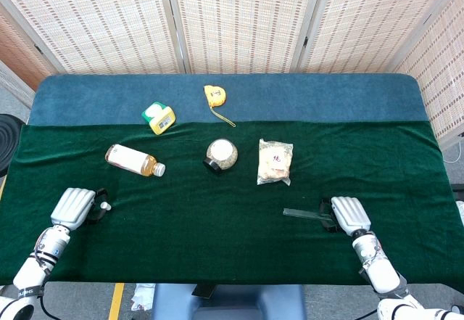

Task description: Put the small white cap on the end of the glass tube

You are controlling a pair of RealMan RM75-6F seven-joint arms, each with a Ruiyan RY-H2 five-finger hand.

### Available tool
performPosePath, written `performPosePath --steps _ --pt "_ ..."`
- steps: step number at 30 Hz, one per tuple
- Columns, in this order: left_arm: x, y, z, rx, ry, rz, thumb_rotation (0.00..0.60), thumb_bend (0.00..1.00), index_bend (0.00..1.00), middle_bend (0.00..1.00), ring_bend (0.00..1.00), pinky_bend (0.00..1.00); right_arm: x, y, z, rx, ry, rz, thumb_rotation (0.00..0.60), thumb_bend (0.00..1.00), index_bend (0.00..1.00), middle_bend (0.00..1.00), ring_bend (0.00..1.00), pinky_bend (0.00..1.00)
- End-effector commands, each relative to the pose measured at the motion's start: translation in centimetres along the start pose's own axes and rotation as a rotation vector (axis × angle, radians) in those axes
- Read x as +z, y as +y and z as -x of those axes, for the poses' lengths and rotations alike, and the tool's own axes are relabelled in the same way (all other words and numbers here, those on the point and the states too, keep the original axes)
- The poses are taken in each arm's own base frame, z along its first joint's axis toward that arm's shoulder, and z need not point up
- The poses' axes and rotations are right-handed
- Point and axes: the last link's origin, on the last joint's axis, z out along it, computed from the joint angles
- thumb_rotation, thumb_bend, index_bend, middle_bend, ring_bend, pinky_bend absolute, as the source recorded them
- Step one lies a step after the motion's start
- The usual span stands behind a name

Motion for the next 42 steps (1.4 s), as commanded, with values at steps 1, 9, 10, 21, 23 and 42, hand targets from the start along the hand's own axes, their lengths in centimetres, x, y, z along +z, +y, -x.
performPosePath --steps 1,9,10,21,23,42 --pt "0.0 0.0 0.0 -0.001 0.001 -0.001 0.6 0.47 0.63 1.0 0.92 0.81 0.1 -0.1 0.0 0.0 -0.001 -0.001 0.6 0.38 0.49 0.91 1.0 1.0" --pt "0.2 0.0 0.1 -0.003 -0.003 -0.001 0.6 0.47 0.63 1.0 0.92 0.81 0.5 -0.1 0.1 -0.012 -0.003 0.006 0.6 0.38 0.53 0.91 1.0 1.0" --pt "0.2 0.0 0.1 -0.003 -0.002 -0.001 0.6 0.47 0.63 1.0 0.92 0.81 0.5 -0.2 0.1 -0.016 -0.002 0.006 0.6 0.38 0.55 0.91 1.0 1.0" --pt "0.1 -0.3 -0.2 -0.022 0.013 -0.001 0.6 0.47 0.63 1.0 0.92 0.81 0.6 -0.6 -0.1 0.005 0.01 -0.006 0.6 0.48 0.66 0.92 1.0 1.0" --pt "0.1 -0.3 -0.3 -0.027 0.022 0.0 0.6 0.47 0.62 1.0 0.92 0.81 0.4 -0.7 -0.4 0.023 0.019 -0.013 0.6 0.5 0.68 0.93 1.0 1.0" --pt "0.9 2.6 -6.2 -0.385 0.179 0.142 0.6 0.48 0.62 1.0 0.92 0.81 0.1 -6.1 -3.0 0.318 0.139 -0.301 0.6 0.58 0.71 0.93 1.0 1.0"
